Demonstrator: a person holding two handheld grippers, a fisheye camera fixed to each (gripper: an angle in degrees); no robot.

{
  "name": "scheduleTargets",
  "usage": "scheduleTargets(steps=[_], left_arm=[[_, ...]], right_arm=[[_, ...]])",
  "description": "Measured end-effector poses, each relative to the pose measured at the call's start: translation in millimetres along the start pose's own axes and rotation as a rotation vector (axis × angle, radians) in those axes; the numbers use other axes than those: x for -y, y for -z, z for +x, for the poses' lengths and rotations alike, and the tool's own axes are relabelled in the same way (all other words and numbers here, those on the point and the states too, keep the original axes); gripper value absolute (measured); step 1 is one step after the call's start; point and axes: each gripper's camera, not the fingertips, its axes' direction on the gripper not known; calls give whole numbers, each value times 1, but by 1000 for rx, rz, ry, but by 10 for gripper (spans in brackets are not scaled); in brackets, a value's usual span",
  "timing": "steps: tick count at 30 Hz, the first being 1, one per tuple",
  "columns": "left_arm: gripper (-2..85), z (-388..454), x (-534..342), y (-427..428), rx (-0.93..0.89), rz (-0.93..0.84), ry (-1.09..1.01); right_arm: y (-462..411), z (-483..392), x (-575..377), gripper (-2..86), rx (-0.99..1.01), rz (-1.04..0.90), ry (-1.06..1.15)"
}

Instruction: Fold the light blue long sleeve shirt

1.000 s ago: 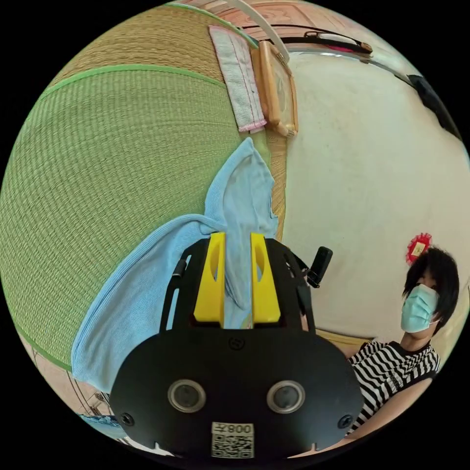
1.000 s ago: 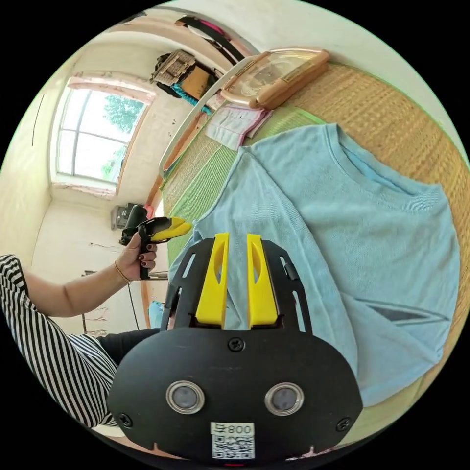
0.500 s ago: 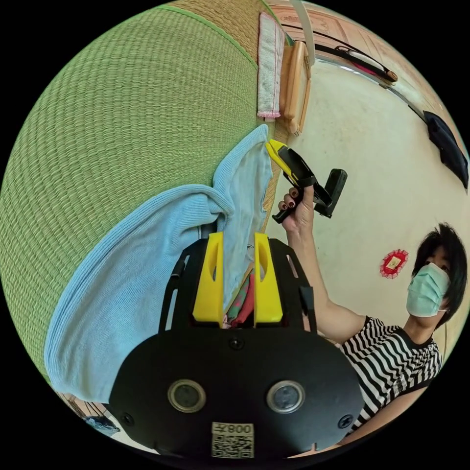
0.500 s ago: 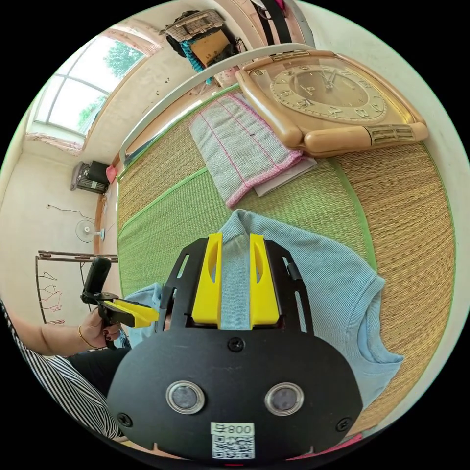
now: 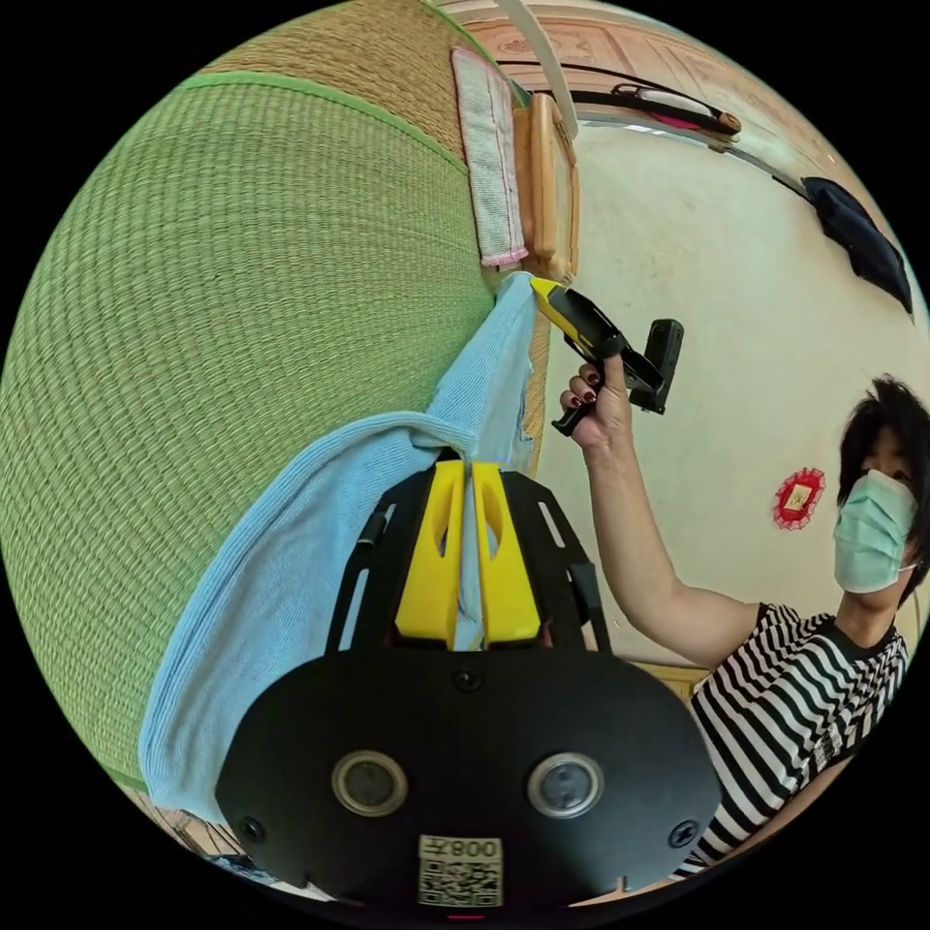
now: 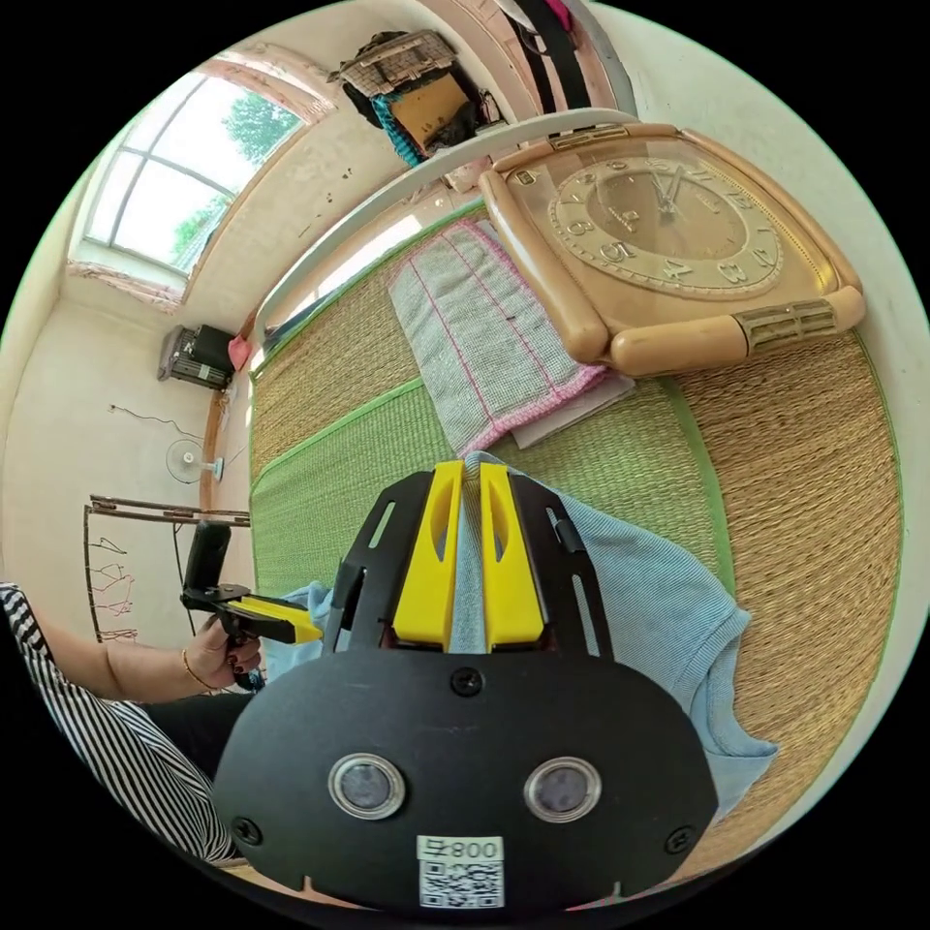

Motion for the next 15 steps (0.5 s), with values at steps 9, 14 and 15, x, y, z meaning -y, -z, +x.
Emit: scheduleTargets(steps=[9,14,15], left_arm=[[7,-21,14,25,31,6,12],[3,-11,15,41,-5,19,-41],[3,-8,16,41,3,8,-59]], right_arm=[[33,5,-11,44,31,109,-39],[50,-11,-51,28,68,114,10],[46,-15,-59,25,89,98,20]])
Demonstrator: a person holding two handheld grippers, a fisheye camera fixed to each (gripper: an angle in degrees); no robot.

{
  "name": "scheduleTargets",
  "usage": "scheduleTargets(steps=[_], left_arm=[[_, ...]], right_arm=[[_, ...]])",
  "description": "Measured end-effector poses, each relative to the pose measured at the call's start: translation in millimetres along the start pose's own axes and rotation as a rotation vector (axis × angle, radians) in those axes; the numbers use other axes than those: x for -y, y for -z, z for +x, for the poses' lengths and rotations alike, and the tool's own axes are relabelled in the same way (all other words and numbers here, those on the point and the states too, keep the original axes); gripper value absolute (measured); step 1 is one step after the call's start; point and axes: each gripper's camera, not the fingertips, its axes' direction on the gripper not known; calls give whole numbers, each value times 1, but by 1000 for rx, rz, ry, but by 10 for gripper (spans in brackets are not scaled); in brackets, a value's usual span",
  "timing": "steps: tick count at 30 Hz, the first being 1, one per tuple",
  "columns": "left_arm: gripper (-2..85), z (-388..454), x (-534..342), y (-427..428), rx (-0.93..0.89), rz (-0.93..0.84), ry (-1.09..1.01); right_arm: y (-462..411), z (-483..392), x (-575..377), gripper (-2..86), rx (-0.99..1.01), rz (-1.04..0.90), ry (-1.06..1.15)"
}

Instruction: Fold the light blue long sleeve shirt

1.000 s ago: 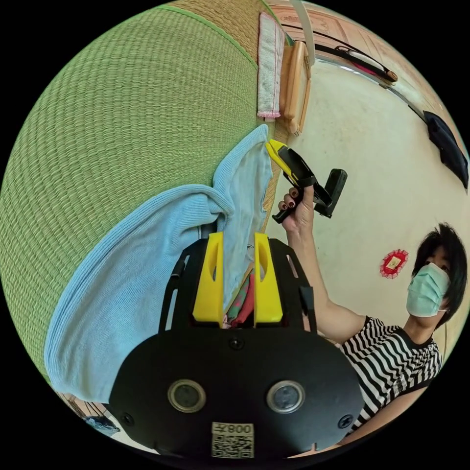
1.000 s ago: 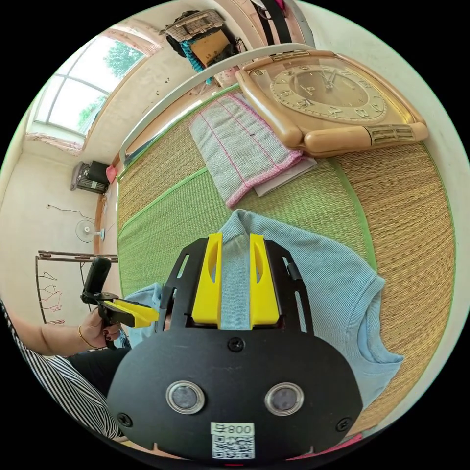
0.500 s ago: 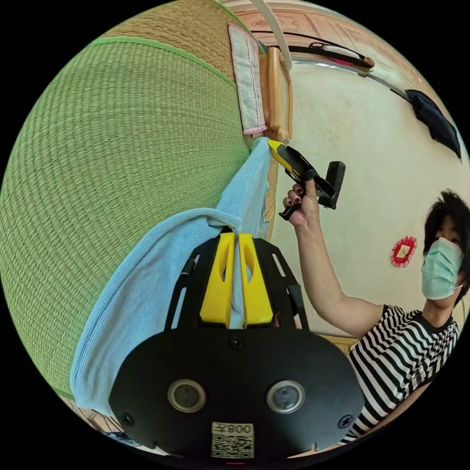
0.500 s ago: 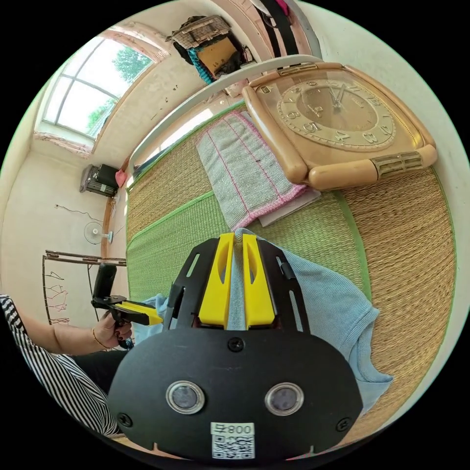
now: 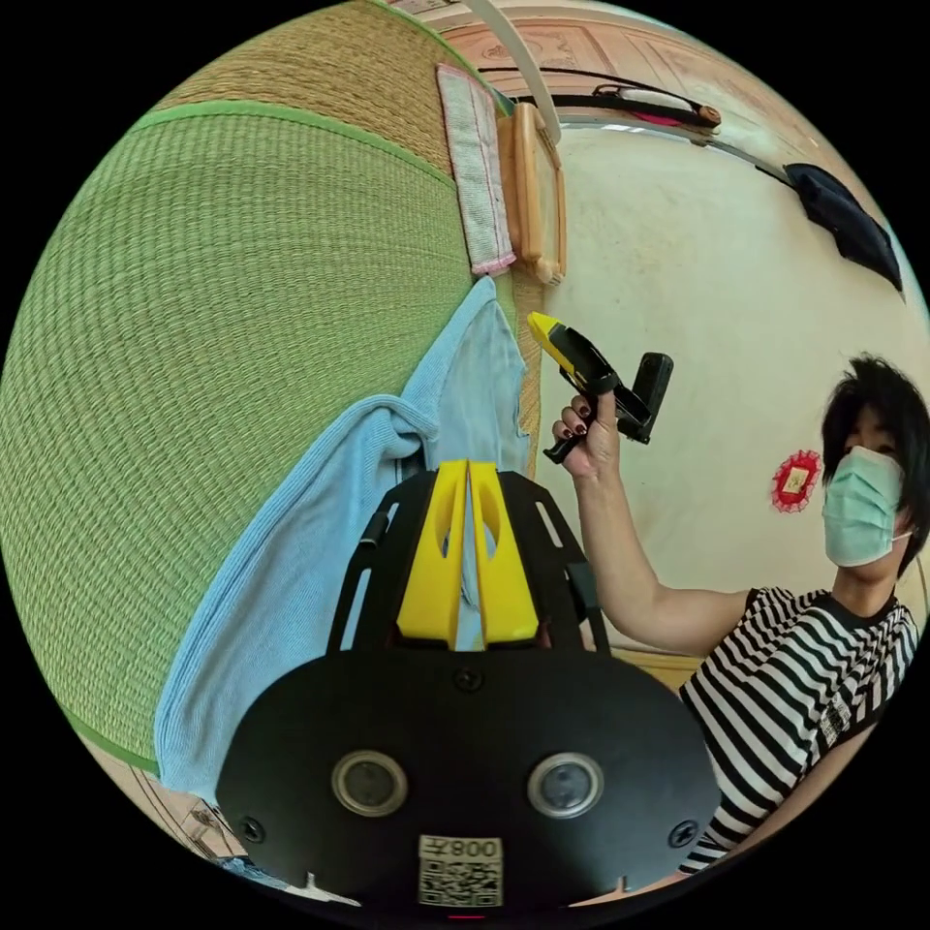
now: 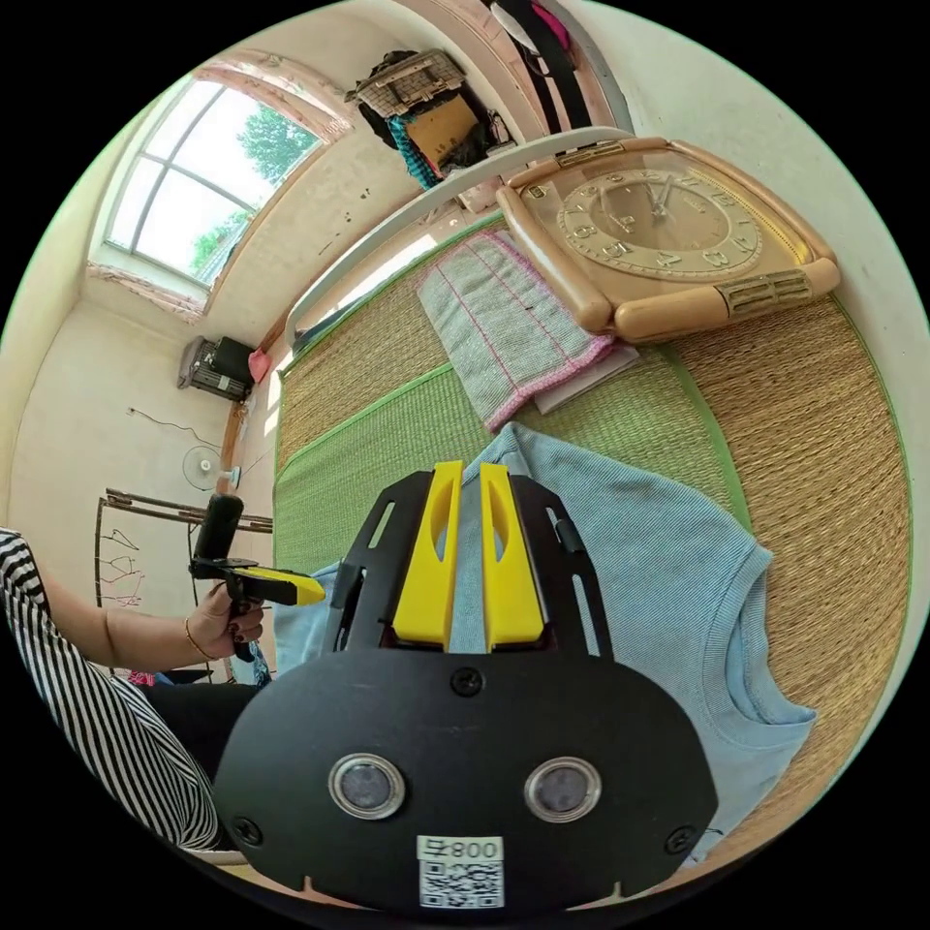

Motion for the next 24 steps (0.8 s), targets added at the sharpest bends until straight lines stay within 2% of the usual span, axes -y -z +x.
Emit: scheduleTargets(steps=[2,4,7,11,14,17,24], left_arm=[[2,11,10,-5,69,-43,-75],[2,16,20,-11,132,-66,-111],[2,13,34,-20,303,-111,-123],[3,7,38,-17,252,-105,-94],[6,18,35,-12,251,-109,-126],[14,35,36,-9,210,-117,-198],[77,70,77,-19,306,-125,-386]], right_arm=[[-14,-2,-6,19,-4,-53,-12],[-38,-4,-11,9,-96,-151,-24],[-26,-2,-20,3,-74,-85,-51],[-7,6,-30,3,-19,-93,-96],[30,9,-55,4,-102,-42,-160],[86,19,-110,10,-161,46,-240],[226,96,-316,75,-461,86,-737]])
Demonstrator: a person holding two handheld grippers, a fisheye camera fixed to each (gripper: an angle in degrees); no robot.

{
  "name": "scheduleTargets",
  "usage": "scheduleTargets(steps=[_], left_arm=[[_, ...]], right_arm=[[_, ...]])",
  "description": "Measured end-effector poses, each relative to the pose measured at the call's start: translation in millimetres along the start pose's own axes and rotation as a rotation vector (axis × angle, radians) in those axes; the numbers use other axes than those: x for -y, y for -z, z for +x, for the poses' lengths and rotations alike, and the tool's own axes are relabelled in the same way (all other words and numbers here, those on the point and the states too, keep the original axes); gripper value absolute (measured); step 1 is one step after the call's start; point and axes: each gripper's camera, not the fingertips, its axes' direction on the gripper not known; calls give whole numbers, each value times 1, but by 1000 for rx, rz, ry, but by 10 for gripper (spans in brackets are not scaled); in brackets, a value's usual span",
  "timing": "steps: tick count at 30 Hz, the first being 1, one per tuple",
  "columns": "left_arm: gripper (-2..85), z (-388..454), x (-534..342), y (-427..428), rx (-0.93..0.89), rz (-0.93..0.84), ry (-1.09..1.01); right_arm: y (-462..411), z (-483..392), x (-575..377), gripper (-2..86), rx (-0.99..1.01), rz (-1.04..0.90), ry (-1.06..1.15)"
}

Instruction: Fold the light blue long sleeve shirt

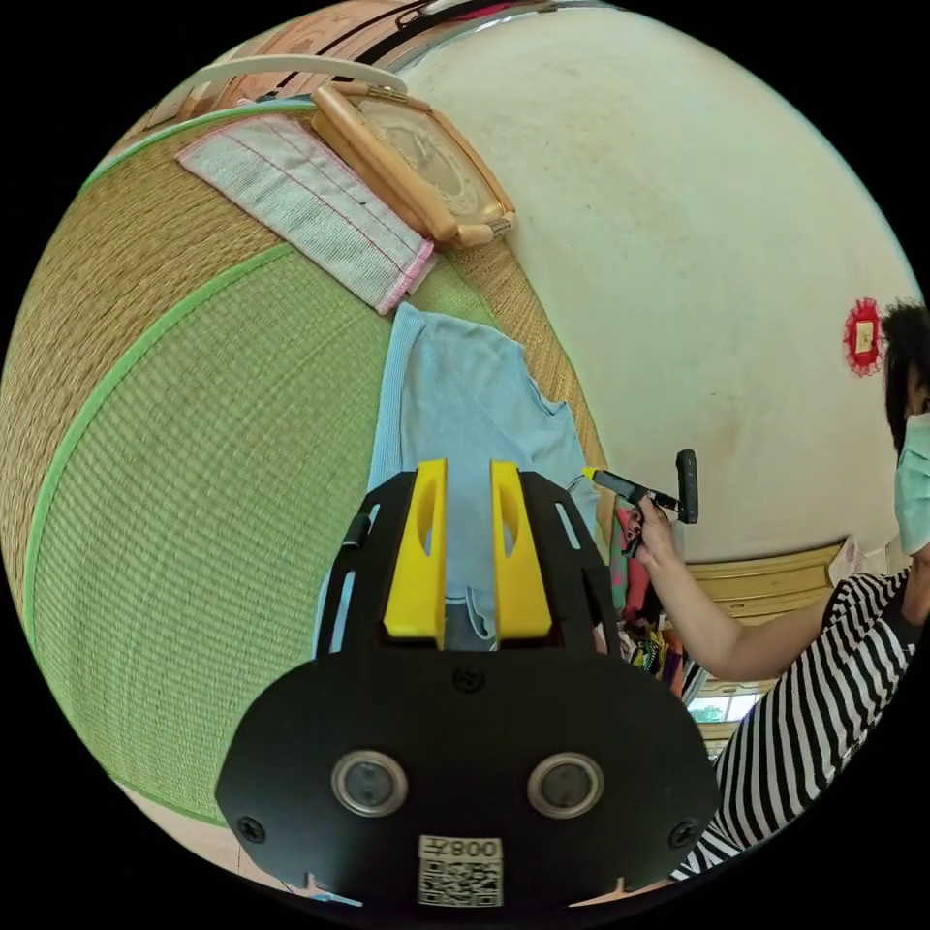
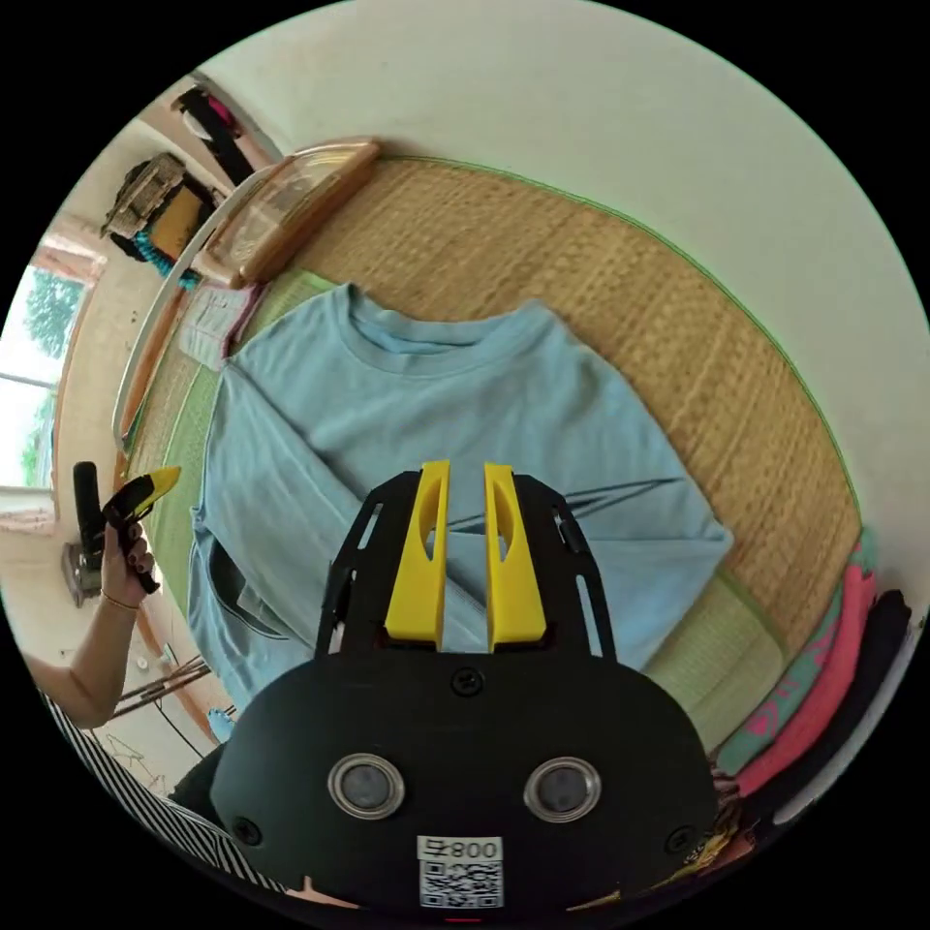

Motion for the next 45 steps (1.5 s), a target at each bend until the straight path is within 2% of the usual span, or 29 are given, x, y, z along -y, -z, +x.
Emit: scheduleTargets(steps=[4,9,14,19,27,30,34,37,41,45], left_arm=[[90,-12,35,-7,105,-17,15],[74,-17,49,-25,136,-83,30],[41,-5,47,-33,213,-140,4],[29,6,48,-30,232,-146,-30],[28,27,46,-25,350,-159,-141],[32,8,26,-24,395,-188,-62],[40,-13,-15,5,280,-55,13],[43,-23,-49,23,247,-26,5],[49,-45,-113,40,212,-73,36],[56,-75,-177,61,193,-126,134]], right_arm=[[28,116,-44,88,-32,4,-282],[22,179,-75,101,52,-68,-402],[46,195,-102,88,19,-30,-357],[77,216,-123,36,60,-36,-276],[115,263,-161,33,103,-30,-281],[116,281,-186,39,114,-63,-310],[144,309,-228,51,110,0,-357],[163,332,-267,53,112,19,-379],[177,345,-331,57,216,36,-377],[172,330,-429,68,311,-85,-296]])
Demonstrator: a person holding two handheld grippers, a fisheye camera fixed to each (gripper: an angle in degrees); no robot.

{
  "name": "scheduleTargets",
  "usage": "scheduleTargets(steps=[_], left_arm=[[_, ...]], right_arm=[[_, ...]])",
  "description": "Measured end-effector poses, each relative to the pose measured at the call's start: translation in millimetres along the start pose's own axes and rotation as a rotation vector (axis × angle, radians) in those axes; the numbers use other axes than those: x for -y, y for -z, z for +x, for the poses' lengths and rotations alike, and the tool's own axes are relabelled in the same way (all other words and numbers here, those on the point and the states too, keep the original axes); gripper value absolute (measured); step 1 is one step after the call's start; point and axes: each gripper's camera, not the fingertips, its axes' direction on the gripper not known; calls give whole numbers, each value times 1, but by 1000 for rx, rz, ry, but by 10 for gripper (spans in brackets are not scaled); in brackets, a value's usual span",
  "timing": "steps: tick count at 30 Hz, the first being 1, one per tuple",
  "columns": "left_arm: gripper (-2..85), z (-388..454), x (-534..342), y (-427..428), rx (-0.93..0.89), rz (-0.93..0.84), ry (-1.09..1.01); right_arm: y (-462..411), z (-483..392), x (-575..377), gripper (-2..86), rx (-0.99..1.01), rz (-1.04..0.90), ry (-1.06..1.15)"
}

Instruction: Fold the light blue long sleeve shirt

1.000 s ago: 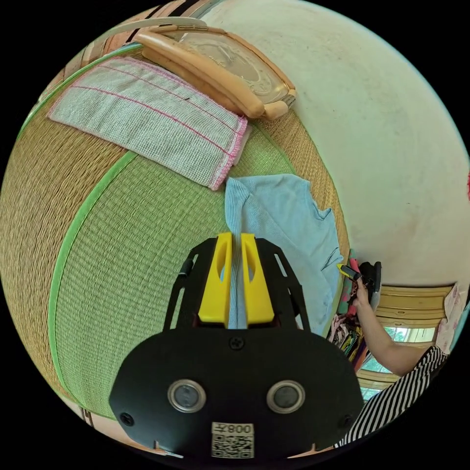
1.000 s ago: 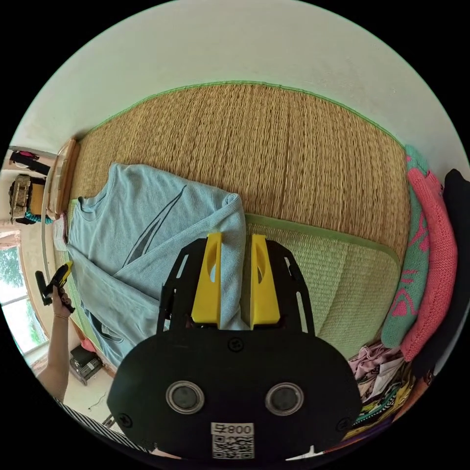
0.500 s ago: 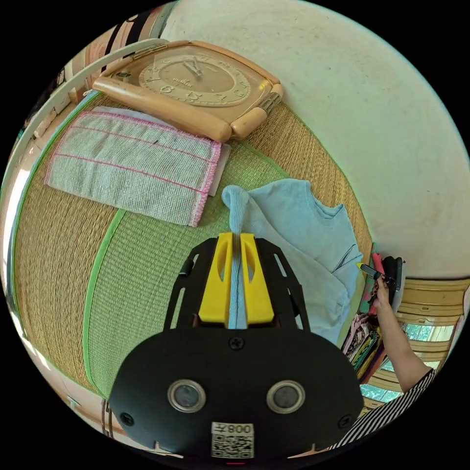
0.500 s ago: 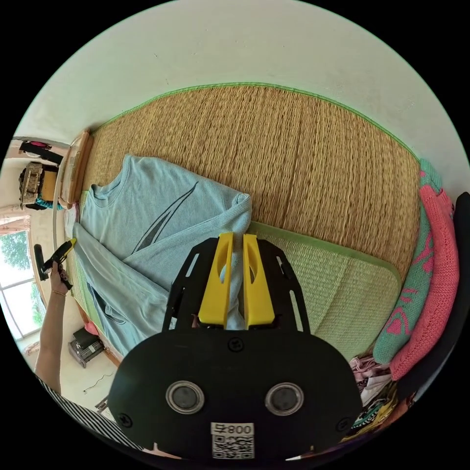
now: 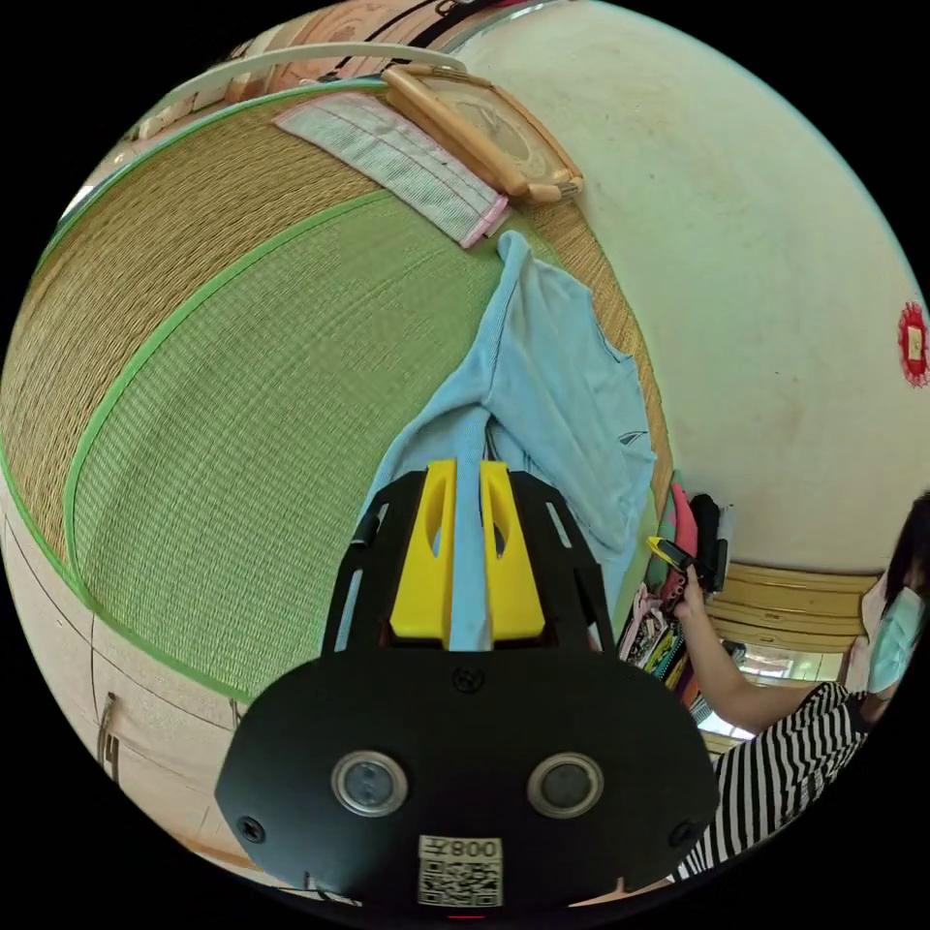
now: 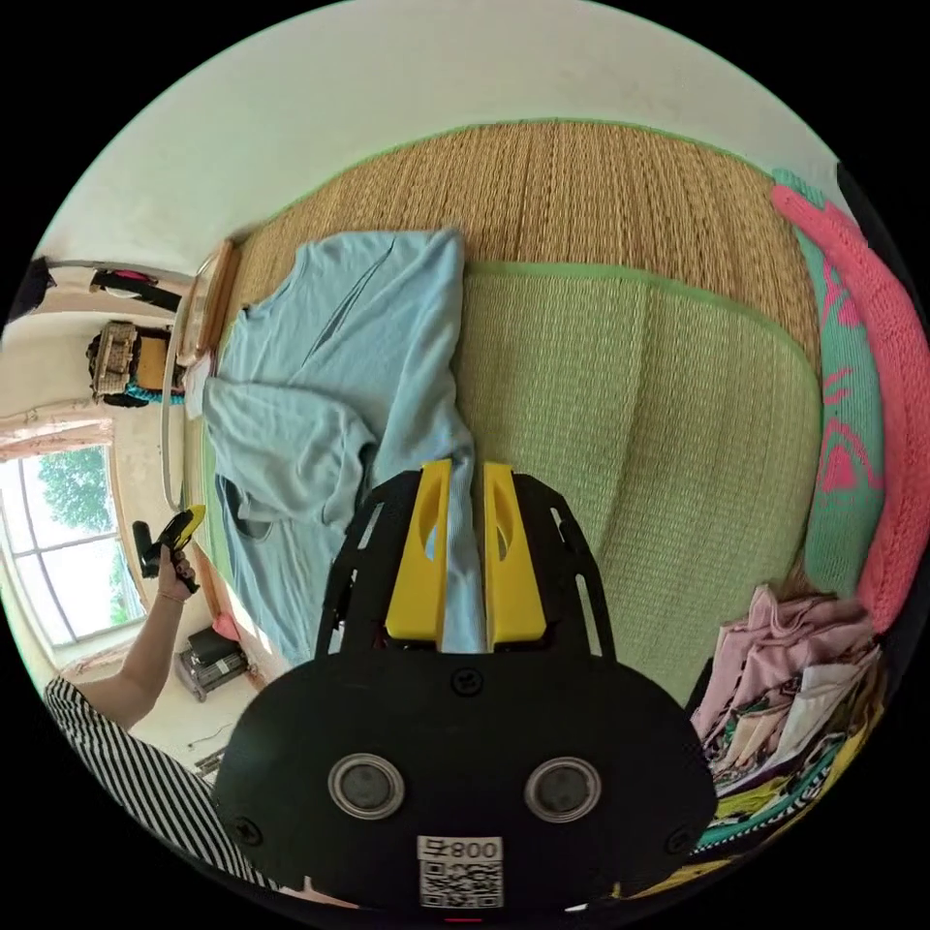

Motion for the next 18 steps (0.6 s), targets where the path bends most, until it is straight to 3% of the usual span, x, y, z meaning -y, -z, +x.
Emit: scheduleTargets(steps=[6,9,18], left_arm=[[75,-74,-108,23,-20,-44,213],[84,-104,-152,18,-9,-160,296],[99,-154,-223,-5,-86,-245,379]], right_arm=[[-9,43,-140,84,105,-162,-112],[-5,63,-193,91,163,-195,-180],[-19,90,-262,107,49,-272,-239]])
